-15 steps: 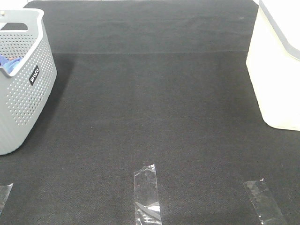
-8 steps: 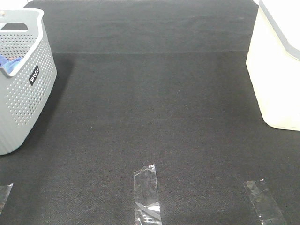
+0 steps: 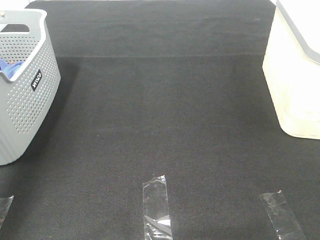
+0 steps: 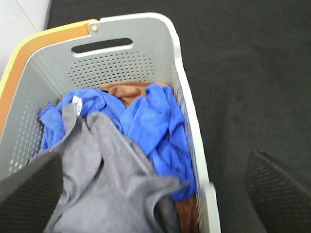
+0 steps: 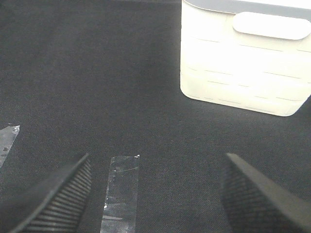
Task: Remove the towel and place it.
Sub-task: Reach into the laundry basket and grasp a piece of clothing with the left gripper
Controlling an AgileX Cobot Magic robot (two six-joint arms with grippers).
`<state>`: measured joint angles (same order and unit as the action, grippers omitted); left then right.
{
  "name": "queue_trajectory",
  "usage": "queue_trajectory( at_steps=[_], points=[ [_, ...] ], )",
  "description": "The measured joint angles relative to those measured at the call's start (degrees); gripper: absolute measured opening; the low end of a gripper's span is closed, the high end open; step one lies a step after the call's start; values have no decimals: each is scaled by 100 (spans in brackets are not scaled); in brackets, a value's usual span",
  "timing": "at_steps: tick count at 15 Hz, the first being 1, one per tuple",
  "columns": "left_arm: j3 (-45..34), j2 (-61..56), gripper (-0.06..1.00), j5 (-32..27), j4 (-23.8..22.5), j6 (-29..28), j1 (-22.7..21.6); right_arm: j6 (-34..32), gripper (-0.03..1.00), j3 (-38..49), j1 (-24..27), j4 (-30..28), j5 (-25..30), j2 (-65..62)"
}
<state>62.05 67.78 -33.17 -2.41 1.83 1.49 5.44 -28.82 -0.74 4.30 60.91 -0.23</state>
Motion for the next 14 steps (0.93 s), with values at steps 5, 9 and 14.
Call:
queue_trajectory(
  at_steps=[5,9,14],
  points=[
    [1524,1616,85,-556,-814,-642,0,0,70,0,0,0,0,0],
    [2624,2779,82,-1467,-1770,-1266,-11,0,70,0,0,0,-6,0],
    [3587,4102,81,-1845,-1180,-1346,-739,0,70,0,0,0,-6,0]
  ],
)
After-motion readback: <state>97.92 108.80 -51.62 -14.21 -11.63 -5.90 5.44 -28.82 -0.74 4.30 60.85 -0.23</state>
